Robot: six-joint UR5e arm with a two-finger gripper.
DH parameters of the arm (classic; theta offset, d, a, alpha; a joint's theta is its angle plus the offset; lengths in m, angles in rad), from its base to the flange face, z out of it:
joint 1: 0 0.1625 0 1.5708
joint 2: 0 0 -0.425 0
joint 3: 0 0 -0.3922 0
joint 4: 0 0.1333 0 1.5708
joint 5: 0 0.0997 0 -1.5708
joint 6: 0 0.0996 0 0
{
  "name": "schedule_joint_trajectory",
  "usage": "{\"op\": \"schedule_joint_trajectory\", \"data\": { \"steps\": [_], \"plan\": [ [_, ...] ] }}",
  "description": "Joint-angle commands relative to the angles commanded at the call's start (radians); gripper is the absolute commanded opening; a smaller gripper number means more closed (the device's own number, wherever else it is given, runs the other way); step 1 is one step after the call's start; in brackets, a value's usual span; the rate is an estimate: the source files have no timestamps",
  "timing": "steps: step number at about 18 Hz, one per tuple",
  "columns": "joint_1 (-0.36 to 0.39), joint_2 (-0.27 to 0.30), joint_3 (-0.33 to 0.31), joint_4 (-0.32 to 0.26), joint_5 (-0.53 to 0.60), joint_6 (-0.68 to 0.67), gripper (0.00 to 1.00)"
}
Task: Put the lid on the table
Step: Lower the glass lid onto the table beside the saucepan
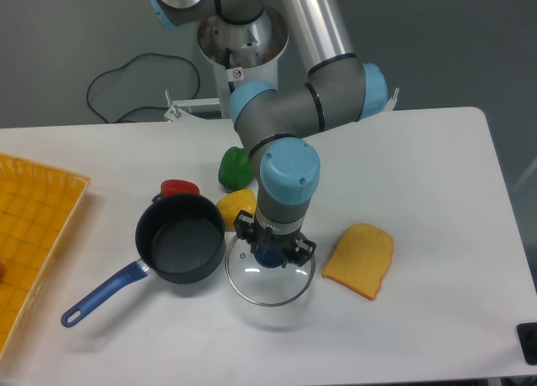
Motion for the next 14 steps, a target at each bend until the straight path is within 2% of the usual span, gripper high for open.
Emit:
{"op": "schedule_joint_trajectory", "data": {
  "steps": [9, 14],
  "plan": [
    [-0.012, -0.029, 0.003, 0.008, 0.005, 0.005, 0.49],
    [-0.028, -0.046, 0.002, 0.044, 0.011, 0.006, 0.49]
  ]
}}
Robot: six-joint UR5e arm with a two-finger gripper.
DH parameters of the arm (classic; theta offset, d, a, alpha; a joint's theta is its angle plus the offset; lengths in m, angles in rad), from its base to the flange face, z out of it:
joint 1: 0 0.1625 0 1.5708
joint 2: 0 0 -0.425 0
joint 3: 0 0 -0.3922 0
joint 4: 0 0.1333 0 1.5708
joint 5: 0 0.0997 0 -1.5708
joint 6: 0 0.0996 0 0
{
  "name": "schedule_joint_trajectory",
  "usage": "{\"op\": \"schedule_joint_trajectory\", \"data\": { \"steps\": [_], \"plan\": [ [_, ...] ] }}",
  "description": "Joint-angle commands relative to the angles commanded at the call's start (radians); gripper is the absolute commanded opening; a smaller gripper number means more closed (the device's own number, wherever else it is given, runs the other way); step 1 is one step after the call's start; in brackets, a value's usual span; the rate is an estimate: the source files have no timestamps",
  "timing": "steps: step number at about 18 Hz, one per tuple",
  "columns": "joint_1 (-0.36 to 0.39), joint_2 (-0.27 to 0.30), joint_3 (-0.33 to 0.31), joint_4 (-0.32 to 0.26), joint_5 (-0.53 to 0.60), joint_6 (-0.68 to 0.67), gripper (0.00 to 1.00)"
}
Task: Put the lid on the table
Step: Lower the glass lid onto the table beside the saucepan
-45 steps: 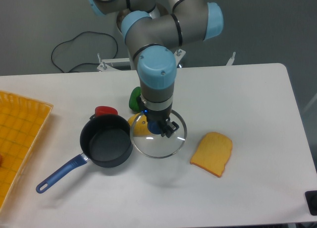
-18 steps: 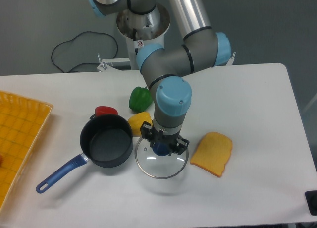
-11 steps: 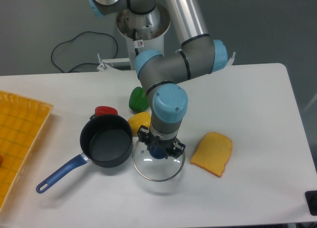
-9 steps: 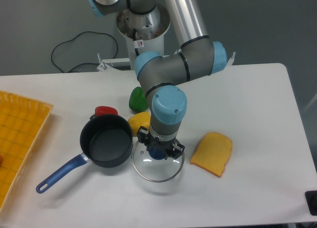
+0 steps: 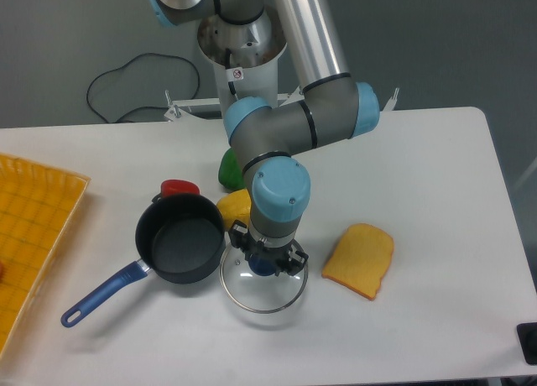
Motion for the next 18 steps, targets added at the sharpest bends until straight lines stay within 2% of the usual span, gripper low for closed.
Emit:
{"op": "schedule_joint_trajectory", "data": {
  "steps": [8, 18],
  "plan": [
    [-0.008, -0.018, 0.0, 0.032, 0.031, 0.002, 0.5],
    [-0.009, -0.032, 0.0, 0.034, 0.041, 0.003, 0.5]
  ]
}}
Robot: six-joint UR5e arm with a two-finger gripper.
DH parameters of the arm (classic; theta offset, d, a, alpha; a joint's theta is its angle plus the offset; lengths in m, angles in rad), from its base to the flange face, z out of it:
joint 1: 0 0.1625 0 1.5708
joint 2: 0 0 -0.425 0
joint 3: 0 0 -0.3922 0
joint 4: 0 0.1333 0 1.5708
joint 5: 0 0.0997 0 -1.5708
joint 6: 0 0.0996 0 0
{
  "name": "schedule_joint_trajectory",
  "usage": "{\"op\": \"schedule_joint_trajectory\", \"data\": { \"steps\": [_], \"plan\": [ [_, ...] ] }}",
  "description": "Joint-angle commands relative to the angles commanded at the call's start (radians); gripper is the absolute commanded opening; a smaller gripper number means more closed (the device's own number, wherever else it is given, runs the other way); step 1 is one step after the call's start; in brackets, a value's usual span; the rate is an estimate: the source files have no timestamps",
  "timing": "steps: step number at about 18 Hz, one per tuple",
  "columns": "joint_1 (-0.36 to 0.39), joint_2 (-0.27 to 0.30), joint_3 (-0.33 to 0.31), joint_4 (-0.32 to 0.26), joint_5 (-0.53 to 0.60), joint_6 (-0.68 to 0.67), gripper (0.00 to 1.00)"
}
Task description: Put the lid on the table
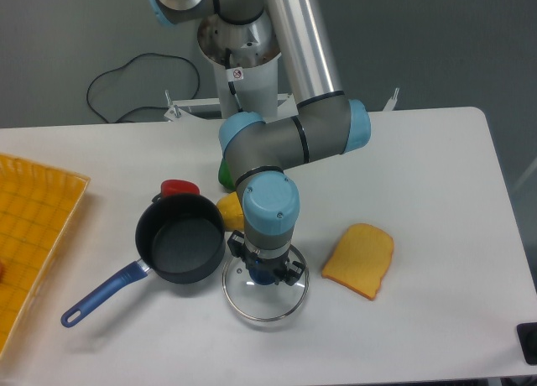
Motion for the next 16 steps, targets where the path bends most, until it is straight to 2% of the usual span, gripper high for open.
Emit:
{"op": "schedule_joint_trajectory", "data": {
  "steps": [16],
  "plan": [
    [-0.009, -0.009, -0.008, 0.011, 0.003, 0.0, 0.51]
  ]
}}
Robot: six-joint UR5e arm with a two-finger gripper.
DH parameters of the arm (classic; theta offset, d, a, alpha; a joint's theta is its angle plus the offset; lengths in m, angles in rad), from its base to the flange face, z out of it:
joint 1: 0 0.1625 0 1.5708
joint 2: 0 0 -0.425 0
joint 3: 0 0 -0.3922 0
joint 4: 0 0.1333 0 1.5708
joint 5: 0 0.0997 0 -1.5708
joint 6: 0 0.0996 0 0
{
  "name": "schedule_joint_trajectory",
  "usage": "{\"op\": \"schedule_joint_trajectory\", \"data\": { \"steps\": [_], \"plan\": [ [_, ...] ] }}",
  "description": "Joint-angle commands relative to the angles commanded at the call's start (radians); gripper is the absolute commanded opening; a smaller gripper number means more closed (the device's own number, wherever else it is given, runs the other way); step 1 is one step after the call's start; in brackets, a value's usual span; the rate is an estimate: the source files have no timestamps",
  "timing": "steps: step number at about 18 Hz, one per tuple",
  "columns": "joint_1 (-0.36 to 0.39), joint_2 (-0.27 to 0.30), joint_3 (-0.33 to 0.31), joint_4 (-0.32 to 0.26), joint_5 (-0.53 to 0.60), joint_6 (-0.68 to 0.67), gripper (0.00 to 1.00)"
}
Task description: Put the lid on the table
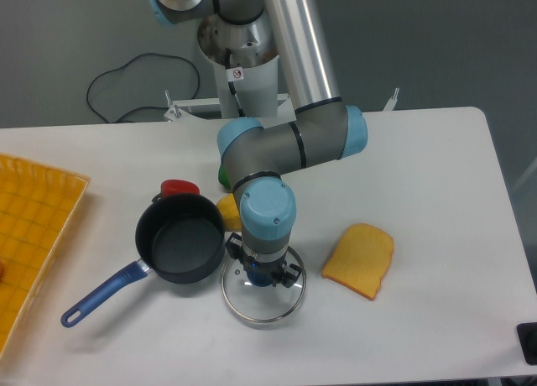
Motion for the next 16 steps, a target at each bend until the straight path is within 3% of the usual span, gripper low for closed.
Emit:
{"op": "schedule_joint_trajectory", "data": {
  "steps": [16],
  "plan": [
    [0.0, -0.008, 0.002, 0.002, 0.0, 0.0, 0.54]
  ]
}}
